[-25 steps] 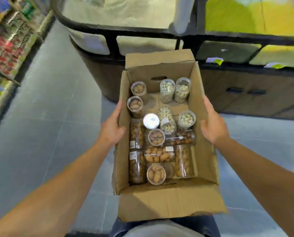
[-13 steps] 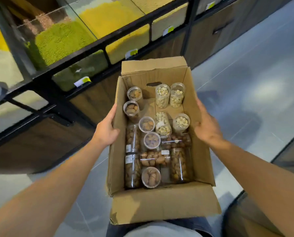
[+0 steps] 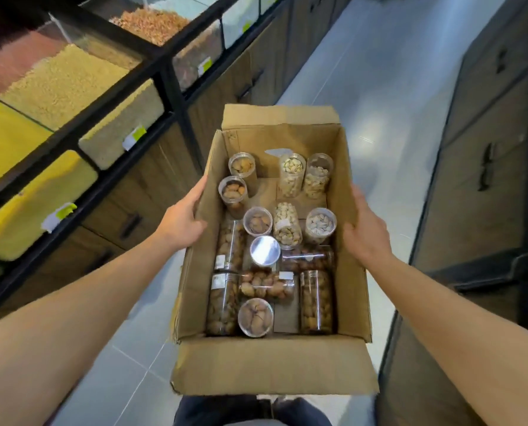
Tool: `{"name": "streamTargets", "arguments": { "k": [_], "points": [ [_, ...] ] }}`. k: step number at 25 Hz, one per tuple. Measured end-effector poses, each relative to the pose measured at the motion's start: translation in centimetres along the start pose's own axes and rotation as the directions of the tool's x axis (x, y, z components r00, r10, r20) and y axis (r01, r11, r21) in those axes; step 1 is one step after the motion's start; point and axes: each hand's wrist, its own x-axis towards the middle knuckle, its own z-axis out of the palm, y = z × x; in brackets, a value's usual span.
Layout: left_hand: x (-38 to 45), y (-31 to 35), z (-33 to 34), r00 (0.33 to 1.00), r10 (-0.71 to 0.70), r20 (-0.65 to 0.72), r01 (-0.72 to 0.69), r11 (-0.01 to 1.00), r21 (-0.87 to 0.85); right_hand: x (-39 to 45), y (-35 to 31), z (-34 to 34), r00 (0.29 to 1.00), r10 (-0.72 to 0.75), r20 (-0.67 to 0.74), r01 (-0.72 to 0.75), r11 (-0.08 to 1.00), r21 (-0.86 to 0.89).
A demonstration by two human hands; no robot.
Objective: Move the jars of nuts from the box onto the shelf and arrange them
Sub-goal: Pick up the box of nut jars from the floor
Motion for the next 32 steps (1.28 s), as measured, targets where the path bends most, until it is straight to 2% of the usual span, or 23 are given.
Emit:
{"name": "streamTargets", "arguments": {
  "k": [6, 11, 13, 16, 19, 25, 32],
  "points": [
    [20.4, 3.5, 1.1, 0.989, 0.037, 0.144, -0.035, 0.999, -0.023, 15.9, -0.9, -0.6, 0.991, 0.125, -0.037, -0.124, 0.992, 0.027],
    [35.0, 8.9, 0.4, 0.978, 0.068, 0.199, -0.074, 0.997, 0.023, 28.5, -2.1, -2.3, 0.975, 0.213, -0.065, -0.208, 0.975, 0.078],
    [41.7, 10.8, 1.0, 0.975, 0.074, 0.209, -0.083, 0.996, 0.033, 35.1, -1.4, -2.5, 0.971, 0.224, -0.077, -0.216, 0.971, 0.103],
    [47.1, 12.0, 2.0, 0.969, 0.118, 0.217, -0.132, 0.99, 0.047, 40.5, -0.5, -2.2, 0.976, 0.204, -0.08, -0.195, 0.975, 0.104],
    [56.2, 12.6, 5.3, 0.972, 0.055, 0.23, -0.069, 0.996, 0.05, 50.6, 1.9, -0.6, 0.976, 0.202, -0.078, -0.193, 0.975, 0.109],
    [71.4, 10.1, 11.9, 0.964, -0.011, 0.265, -0.006, 0.998, 0.066, 65.2, 6.2, 5.8, 0.968, 0.232, -0.096, -0.225, 0.971, 0.078],
    [85.8, -0.4, 21.9, 0.933, -0.072, 0.353, 0.037, 0.994, 0.106, 76.3, 12.7, 20.0, 0.936, 0.347, -0.057, -0.341, 0.936, 0.089]
  ]
}}
